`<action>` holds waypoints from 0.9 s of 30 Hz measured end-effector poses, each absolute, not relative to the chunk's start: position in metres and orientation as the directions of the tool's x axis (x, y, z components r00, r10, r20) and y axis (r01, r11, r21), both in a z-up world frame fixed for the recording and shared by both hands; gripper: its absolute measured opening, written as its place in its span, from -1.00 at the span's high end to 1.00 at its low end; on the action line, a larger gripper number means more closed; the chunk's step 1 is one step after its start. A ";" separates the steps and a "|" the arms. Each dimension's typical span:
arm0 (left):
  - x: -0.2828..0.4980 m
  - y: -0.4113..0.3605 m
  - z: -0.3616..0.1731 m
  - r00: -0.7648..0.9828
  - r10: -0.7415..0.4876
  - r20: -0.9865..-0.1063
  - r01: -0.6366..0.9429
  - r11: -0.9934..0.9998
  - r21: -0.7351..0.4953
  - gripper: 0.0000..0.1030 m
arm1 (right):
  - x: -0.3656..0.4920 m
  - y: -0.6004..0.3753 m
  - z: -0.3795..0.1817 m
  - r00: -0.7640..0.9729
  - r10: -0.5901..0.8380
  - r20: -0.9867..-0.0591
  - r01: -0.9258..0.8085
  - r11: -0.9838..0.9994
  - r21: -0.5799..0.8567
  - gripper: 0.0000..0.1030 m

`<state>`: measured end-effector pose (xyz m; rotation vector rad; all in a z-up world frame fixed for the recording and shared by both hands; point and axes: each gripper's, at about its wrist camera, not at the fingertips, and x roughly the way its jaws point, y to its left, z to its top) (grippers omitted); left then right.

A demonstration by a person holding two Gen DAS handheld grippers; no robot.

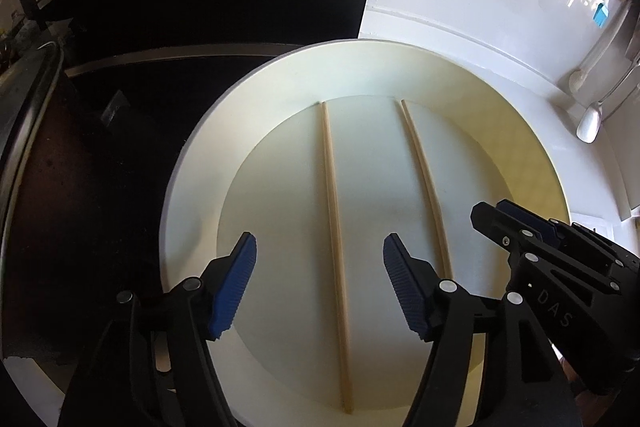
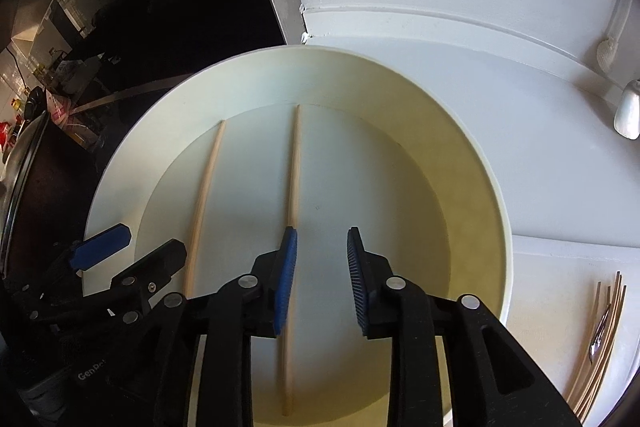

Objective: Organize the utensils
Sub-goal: 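Open both tools to drop the chopsticks into the basin, then move both open tools back over the chopstick pile on the board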

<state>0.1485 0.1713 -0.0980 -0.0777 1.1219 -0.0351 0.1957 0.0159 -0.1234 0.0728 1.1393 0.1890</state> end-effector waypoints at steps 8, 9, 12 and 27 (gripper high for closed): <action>0.134 0.176 -0.077 0.477 -0.042 -0.878 -0.003 0.999 -0.050 -0.52 | 0.178 0.014 -0.099 0.466 0.193 -0.863 -0.121 0.981 0.154 0.20; 0.133 0.176 -0.074 0.479 -0.042 -0.877 -0.001 0.999 -0.048 -0.58 | 0.174 0.013 -0.096 0.473 0.190 -0.861 -0.123 0.981 0.149 0.15; 0.126 0.178 -0.066 0.485 -0.043 -0.873 0.002 0.999 -0.048 -0.64 | 0.166 0.010 -0.088 0.491 0.176 -0.853 -0.111 0.984 0.139 0.10; 0.078 0.149 -0.045 0.529 -0.108 -0.842 0.148 0.988 -0.034 -0.84 | 0.062 -0.036 -0.058 0.598 0.087 -0.797 0.037 0.990 0.136 -0.12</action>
